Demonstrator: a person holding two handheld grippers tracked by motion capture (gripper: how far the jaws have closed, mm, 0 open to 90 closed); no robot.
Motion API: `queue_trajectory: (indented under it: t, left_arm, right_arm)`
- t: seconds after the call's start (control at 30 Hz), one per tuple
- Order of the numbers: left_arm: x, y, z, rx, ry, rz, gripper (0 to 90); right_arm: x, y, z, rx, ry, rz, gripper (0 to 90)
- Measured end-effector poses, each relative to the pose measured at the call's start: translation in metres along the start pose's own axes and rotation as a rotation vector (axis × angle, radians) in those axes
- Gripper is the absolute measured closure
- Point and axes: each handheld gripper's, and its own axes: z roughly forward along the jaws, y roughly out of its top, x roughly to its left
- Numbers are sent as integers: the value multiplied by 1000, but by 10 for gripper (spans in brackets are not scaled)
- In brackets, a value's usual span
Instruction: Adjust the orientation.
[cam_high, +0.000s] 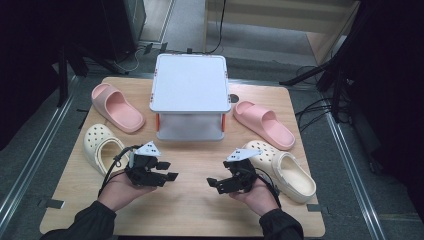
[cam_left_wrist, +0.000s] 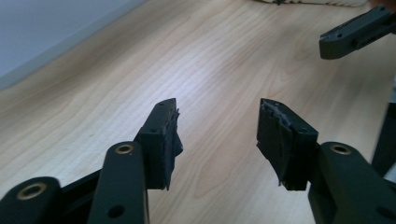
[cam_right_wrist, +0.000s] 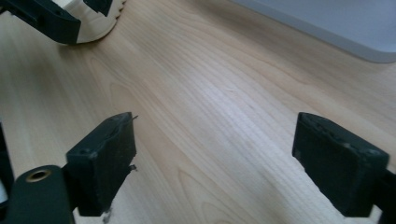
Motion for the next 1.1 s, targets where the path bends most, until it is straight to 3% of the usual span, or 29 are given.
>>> queue_trajectory:
  t: [0.1,0.2,0.37,0.57,0.73,0.87,1.03,1.07,1.1]
  left_arm:
    - [-1,0,2,11,11,0,456]
    - [1,0,4,30,22,-30,456]
    - [6,-2,1,31,26,-70,456]
    - [8,-6,-7,18,66,-94,447]
    - [14,-13,-18,5,112,-132,445]
    - [20,-18,-29,3,155,-190,448]
    - [28,-27,-43,-18,216,-233,450]
    - [31,-31,-49,-30,253,-244,451]
    - [31,-31,-49,-30,253,-244,451]
  right_arm:
    - [0,1,0,12,-11,-14,212]
    - [5,4,-3,4,1,-11,272]
    - [10,6,-3,-5,6,-25,288]
    - [11,10,0,21,5,-24,306]
    - [10,13,4,30,2,-50,306]
    - [11,17,9,42,4,-58,307]
    - [13,21,16,54,18,-77,311]
    - [15,22,17,55,28,-88,313]
    - [15,22,17,55,28,-88,313]
